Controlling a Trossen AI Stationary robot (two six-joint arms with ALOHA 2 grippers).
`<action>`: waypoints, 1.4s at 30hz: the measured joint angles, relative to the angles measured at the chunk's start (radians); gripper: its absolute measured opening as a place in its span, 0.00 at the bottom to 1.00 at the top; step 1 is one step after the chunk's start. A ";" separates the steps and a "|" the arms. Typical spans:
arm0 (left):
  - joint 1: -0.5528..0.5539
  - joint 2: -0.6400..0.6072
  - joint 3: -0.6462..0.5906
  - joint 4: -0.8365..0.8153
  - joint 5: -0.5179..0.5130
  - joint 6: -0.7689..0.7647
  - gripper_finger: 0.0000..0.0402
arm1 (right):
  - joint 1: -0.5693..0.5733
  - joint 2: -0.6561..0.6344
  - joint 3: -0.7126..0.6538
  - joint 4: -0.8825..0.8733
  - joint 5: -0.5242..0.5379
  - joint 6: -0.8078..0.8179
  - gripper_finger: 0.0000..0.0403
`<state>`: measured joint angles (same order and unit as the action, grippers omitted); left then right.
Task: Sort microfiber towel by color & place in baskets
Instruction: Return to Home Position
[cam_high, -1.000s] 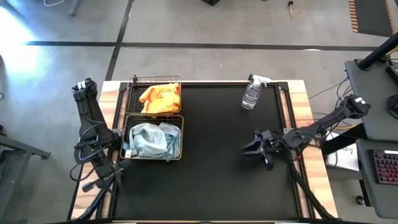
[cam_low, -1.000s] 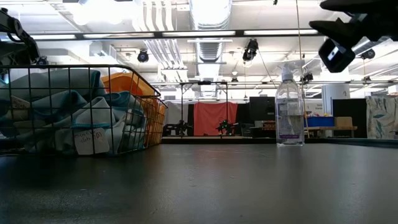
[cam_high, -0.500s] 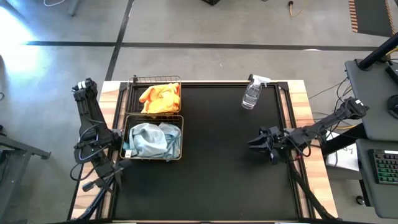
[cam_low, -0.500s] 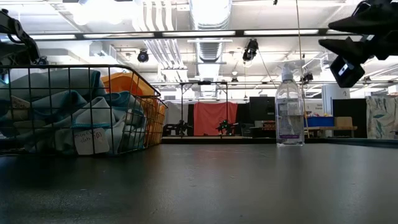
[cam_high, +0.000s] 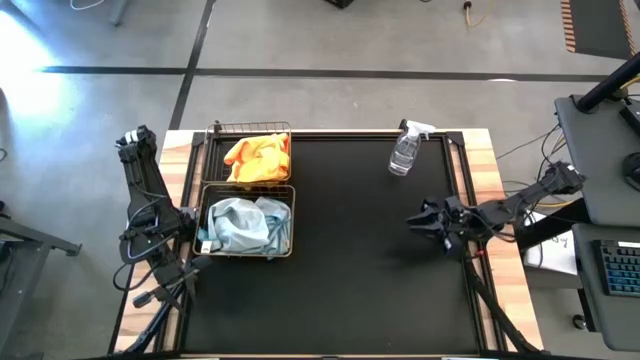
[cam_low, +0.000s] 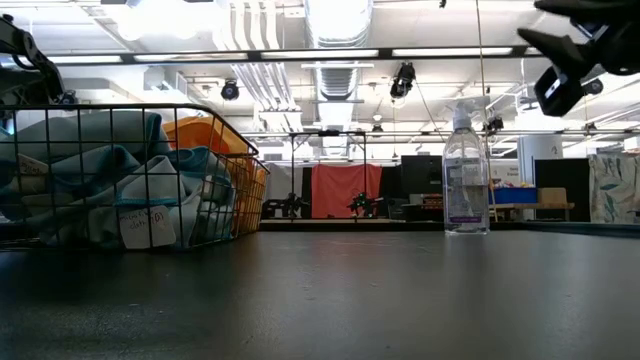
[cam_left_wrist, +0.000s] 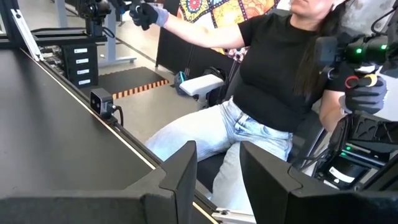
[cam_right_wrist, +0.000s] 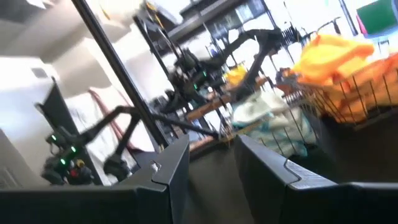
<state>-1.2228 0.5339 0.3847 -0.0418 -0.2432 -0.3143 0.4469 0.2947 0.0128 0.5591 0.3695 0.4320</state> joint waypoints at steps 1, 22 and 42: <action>0.000 0.000 0.000 0.000 0.000 0.004 0.27 | 0.000 -0.014 0.000 0.000 0.000 -0.006 0.31; 0.000 -0.005 0.000 -0.005 0.000 0.014 0.27 | 0.000 -0.293 -0.002 0.009 -0.001 -0.127 0.31; 0.000 -0.027 -0.095 0.027 0.000 0.134 0.27 | 0.000 -0.291 -0.002 -0.043 -0.002 -0.141 0.31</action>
<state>-1.2224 0.5072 0.2900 -0.0148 -0.2435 -0.1802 0.4465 0.0040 0.0109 0.5159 0.3676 0.2913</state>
